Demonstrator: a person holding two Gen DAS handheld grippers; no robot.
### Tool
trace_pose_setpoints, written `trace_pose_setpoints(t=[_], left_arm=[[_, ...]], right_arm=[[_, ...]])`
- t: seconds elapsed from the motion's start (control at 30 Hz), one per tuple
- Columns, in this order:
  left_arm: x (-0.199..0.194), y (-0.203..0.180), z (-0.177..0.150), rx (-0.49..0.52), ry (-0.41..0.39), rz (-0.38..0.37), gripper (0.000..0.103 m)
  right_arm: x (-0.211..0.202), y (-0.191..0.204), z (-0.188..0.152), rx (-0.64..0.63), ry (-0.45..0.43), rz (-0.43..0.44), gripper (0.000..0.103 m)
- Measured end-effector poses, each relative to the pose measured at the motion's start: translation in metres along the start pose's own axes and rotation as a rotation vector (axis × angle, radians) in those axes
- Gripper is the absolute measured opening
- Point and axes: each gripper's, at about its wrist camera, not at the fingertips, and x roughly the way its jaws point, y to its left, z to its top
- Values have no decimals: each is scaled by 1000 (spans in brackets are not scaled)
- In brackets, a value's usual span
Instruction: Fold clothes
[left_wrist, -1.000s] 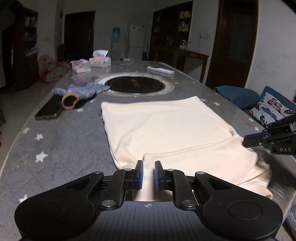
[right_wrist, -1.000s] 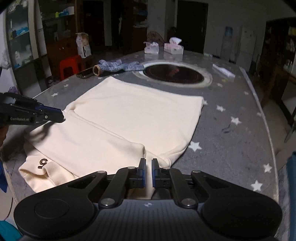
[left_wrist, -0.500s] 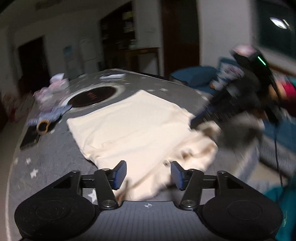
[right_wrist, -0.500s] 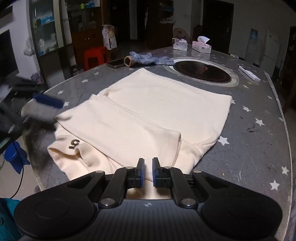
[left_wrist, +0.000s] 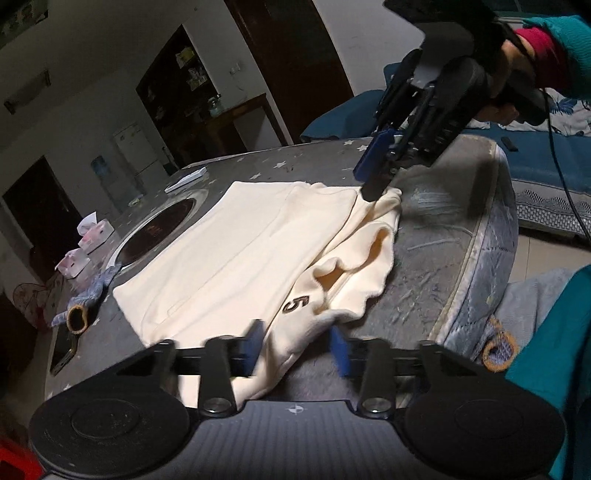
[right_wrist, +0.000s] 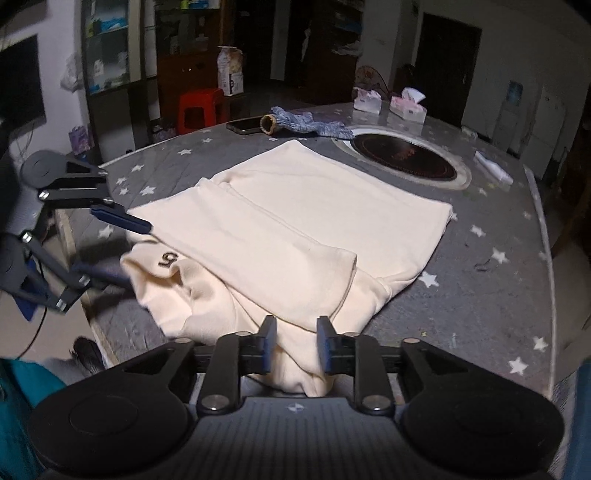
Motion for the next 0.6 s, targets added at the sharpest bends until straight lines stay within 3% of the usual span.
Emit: trace_pose_setpoints(t=[0.1,0.17,0.33,0.5,0.6], left_arm=[[1,13,5,-73,-16,-3,12],[1,25,10,-128,-31,-7,10],[6,53,21,-233,-56,-21,9],[14,66,27,-279,-55,-46,9],[16,68,24,-290,-49,-68,9]], right_arm=[[-6,8,-5,-66,-4,-10,34],[-11,14,-9,-118,-12,-9,46],[-12,33,-17,-291,-47,-8,58],[6,44,-16,-381,-75,-14,58],[18,42,-11,-382,-75,-6,50]])
